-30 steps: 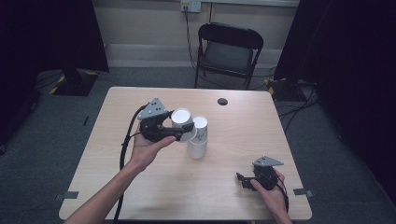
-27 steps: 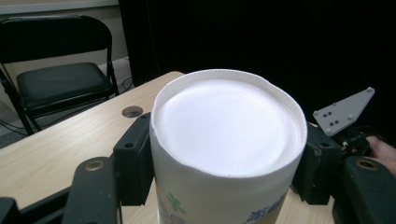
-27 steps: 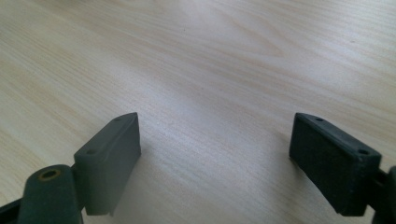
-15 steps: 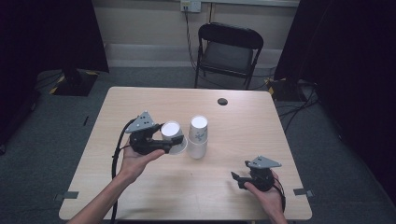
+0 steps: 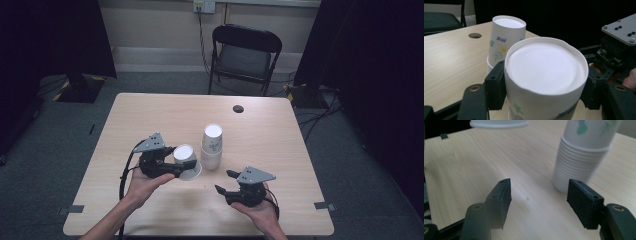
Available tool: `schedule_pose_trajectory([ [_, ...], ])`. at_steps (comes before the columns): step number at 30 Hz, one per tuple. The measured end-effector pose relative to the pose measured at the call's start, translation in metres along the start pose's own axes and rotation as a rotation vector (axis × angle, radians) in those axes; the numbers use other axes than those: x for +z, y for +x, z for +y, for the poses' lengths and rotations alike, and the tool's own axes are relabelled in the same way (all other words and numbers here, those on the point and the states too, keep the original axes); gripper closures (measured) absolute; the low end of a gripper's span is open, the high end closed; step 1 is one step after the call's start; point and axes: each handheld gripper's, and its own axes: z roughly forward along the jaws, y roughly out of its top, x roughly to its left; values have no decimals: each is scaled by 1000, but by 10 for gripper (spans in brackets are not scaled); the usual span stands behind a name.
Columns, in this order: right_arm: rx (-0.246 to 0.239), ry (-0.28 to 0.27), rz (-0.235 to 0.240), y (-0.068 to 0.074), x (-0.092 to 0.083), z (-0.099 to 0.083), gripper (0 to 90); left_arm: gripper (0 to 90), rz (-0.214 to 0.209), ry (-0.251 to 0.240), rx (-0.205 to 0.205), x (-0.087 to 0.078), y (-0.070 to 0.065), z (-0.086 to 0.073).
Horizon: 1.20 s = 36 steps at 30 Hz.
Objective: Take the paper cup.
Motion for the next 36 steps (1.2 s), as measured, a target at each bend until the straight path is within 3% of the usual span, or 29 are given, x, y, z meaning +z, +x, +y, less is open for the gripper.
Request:
schedule_pose_trajectory([
  [4,-7,-28,48,6,13,14,429,347,-15,-11,-28,-1,-1,-3],
  [10,-31,-22,101,13,31,24,507,346,-24,-20,-69,-1,2,-8],
  [14,-38,-48,106,13,35,24,556,346,-49,-34,-97,0,2,-8],
  [21,-58,-83,99,14,36,23,610,346,-84,-30,-112,3,-3,-7],
  [22,-54,-89,100,14,35,24,624,346,-106,-35,-128,4,-4,-8],
  [26,-32,-109,120,12,34,25,645,347,-132,-40,-169,4,-6,-8],
  [29,-40,-129,125,12,33,26,671,347,-144,-45,-175,4,-7,-8],
  [34,-71,-177,113,15,29,29,715,347,-197,-70,-244,5,-6,-10],
  [36,-75,-183,109,15,28,29,718,347,-201,-72,-248,5,-6,-10],
])
